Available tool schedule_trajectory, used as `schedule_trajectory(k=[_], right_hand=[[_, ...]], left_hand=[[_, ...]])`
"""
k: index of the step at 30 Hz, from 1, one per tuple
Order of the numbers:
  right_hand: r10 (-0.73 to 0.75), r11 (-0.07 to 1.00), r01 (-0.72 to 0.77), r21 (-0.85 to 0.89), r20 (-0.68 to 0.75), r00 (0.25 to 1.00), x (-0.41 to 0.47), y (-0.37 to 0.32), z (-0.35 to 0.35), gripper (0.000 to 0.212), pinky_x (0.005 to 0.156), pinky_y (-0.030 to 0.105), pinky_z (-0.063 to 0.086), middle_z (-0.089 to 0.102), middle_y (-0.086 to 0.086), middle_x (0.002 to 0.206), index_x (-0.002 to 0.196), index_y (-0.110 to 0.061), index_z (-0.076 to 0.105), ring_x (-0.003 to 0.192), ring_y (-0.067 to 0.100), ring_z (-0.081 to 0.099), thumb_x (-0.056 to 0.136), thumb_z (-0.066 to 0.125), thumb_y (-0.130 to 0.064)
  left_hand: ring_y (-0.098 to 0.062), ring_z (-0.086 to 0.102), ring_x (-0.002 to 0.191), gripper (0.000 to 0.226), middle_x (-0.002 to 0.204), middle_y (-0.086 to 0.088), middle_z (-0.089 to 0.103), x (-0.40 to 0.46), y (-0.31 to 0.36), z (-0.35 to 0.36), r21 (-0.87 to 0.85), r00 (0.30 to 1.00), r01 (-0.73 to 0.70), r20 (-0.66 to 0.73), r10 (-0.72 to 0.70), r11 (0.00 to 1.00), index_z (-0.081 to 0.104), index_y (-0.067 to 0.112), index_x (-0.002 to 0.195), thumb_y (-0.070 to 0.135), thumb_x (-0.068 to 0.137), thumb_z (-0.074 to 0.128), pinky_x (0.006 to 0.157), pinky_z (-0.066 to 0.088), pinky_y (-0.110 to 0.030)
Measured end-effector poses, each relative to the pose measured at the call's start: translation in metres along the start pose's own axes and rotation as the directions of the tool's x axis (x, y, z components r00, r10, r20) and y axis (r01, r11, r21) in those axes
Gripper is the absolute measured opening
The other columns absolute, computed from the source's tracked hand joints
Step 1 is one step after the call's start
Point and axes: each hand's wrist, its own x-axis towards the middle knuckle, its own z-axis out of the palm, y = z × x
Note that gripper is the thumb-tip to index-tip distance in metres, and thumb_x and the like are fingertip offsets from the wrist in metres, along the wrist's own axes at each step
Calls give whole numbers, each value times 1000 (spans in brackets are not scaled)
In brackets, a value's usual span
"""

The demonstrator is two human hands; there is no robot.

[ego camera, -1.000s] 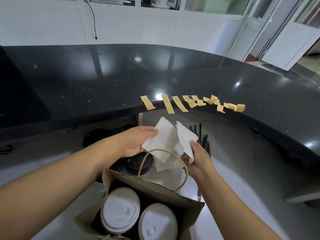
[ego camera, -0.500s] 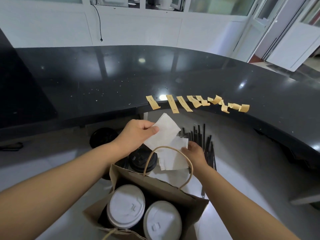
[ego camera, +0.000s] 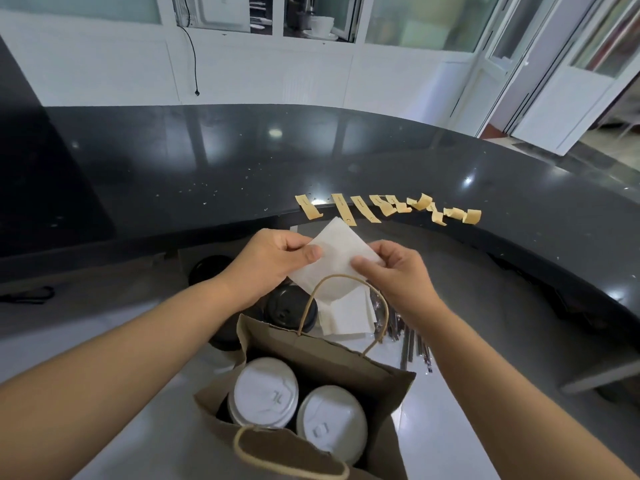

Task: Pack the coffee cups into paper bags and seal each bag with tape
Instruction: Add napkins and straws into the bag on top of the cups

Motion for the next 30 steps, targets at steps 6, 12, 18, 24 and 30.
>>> schedule_trajectory(k=[6,12,18,24,30], right_hand=[[-131,991,128,-36,-99,986,-30,-37,-11,3,73,52,54,68,14,82,82,-13,68,71,35,59,85,68,-13],[-320,947,322,-15,-161,934,-66,-73,-20,17,64,30,54,69,-7,75,74,-30,69,70,15,63,81,71,-14],[-429,901,431,-42,-232,873,-94,-98,-24,18,68,24,51,68,-10,75,75,-29,70,72,9,60,79,69,-12],[-464,853,490,179,-169,870,-118,-106,-12,7,61,24,52,66,-10,71,75,-29,71,65,9,59,74,74,-23],[137,975,-86,-206,247,959,-119,-92,13,5,43,19,45,68,2,63,81,-16,65,48,11,57,86,66,-16]], left_hand=[[-17,66,82,26,97,-8,67,-32,8,-24,-61,997,-48,-63,44,997,59,12,98,4,77,72,74,57,-28],[1,59,97,22,93,8,66,-80,6,-44,317,986,-145,130,109,937,69,28,73,15,65,84,77,38,-2],[14,16,133,34,117,33,53,-100,-11,-48,529,905,-300,421,61,794,67,40,91,41,60,79,104,23,-15],[18,-7,133,79,133,47,9,-112,-6,-47,558,878,-202,467,-103,805,37,54,125,44,59,78,111,21,-21],[5,13,130,107,116,61,-2,-121,-1,-46,492,866,-171,488,-108,853,-3,86,102,36,61,83,105,26,-21]])
